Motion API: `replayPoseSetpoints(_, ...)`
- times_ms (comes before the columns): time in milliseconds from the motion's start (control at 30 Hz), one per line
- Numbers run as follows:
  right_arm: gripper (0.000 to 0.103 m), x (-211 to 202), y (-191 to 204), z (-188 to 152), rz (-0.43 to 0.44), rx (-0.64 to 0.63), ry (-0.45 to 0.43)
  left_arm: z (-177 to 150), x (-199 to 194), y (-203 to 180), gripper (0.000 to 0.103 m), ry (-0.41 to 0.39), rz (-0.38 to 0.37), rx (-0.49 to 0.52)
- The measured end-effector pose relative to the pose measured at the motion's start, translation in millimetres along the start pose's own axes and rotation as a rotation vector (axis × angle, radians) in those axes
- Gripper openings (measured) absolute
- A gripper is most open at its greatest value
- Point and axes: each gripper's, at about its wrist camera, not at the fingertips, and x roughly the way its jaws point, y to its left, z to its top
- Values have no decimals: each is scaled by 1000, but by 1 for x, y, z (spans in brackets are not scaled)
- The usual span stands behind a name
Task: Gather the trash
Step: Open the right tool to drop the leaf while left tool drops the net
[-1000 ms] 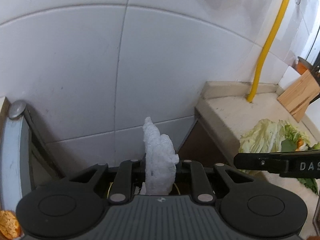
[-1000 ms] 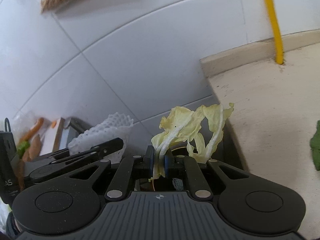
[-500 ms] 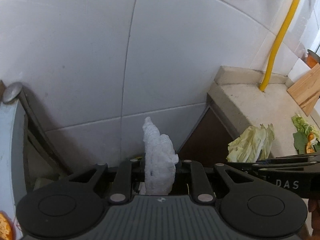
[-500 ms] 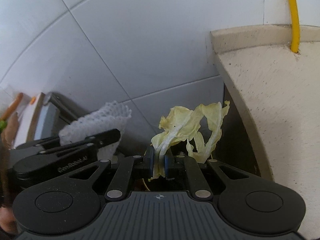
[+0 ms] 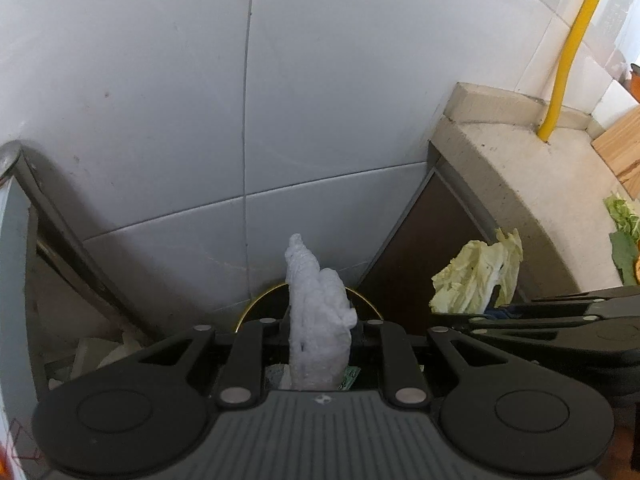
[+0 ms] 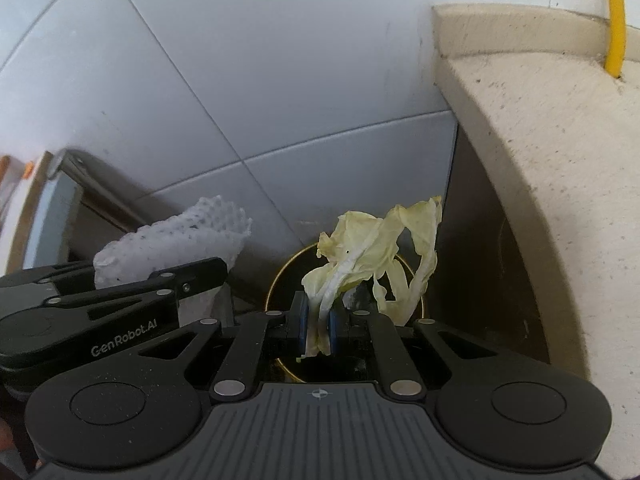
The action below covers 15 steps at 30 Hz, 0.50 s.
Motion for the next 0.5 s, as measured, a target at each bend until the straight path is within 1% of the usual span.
replayPoseSetpoints(100,15,7,0,3,-4,4,7,0,3,3,13,14,-5,-20)
replayPoseSetpoints(200,15,12,-1,5,-8,4,15,1,6,7,15,22,0,-40)
replayPoseSetpoints(233,15,13,0,5,-10,1,18,2,7,8,19,28,-1,-47)
replayPoseSetpoints(300,21,17,2,6,-11,-3,25,2,9,10,25,39,-3,-63)
replayPoseSetpoints(367,25,19,1,4,-14,-2,35,3,9,10,29,37,3,-67)
replayPoseSetpoints(400,26,21,1,4,-13,3,41,3,9,10,33,37,4,-68)
replayPoseSetpoints(433,26,23,1,5,-11,6,43,3,9,11,34,37,11,-70)
replayPoseSetpoints(500,29,26,4,5,-11,-1,47,4,10,12,35,38,14,-79)
